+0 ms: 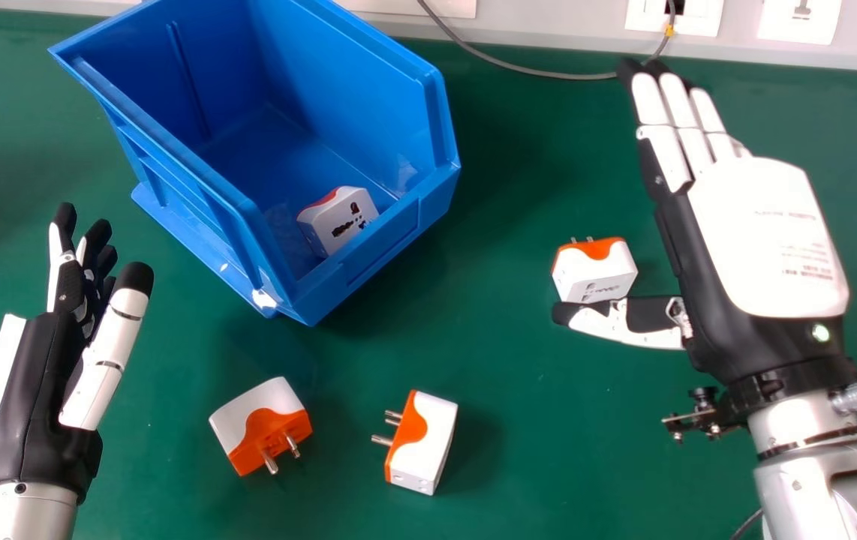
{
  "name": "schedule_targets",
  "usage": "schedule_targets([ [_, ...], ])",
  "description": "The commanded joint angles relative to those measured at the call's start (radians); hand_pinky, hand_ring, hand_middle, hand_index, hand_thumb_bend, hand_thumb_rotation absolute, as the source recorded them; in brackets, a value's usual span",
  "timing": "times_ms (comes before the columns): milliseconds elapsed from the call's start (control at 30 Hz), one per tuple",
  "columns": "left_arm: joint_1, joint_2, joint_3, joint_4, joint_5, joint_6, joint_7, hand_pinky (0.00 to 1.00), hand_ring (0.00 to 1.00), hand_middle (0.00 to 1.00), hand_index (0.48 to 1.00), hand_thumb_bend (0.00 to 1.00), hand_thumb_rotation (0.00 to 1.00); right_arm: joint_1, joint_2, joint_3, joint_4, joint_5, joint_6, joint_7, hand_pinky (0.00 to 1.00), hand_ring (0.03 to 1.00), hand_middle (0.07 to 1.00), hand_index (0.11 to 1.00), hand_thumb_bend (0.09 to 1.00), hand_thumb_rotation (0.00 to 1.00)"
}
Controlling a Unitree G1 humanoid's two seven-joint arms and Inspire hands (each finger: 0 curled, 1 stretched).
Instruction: Pick all objects and put in blue box
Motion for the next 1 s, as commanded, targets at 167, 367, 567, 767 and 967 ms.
schedule_targets([
  [167,0.006,0.004,0.010,-0.040,-0.007,0.008,0.007,1.00,1.00,1.00,1.000,0.48,0.76,-0.063,-0.006,-0.024,0.105,-0.001,0.042,0.016,0.81,0.929,0.973,0.959,0.643,0.24],
  [367,0.005,0.002,0.009,-0.046,-0.012,0.013,0.007,1.00,1.00,1.00,1.000,0.48,0.76,-0.150,-0.007,-0.007,0.247,0.012,0.063,0.029,0.80,0.917,0.960,0.938,0.669,0.22],
  [567,0.003,0.002,0.008,-0.048,-0.013,0.019,0.007,1.00,1.00,1.00,1.000,0.48,0.75,-0.254,-0.046,0.031,0.355,-0.008,0.076,0.093,0.80,0.916,0.951,0.925,0.681,0.20],
  [767,0.005,0.001,0.006,-0.061,-0.011,0.025,0.008,1.00,1.00,1.00,1.000,0.49,0.75,-0.362,-0.109,0.073,0.456,0.001,0.049,0.154,0.81,0.913,0.948,0.922,0.683,0.19],
  [967,0.003,0.004,0.006,-0.060,-0.008,0.027,0.008,1.00,1.00,1.00,1.000,0.48,0.75,-0.489,-0.172,0.125,0.585,0.010,-0.017,0.219,0.81,0.912,0.941,0.920,0.683,0.19],
])
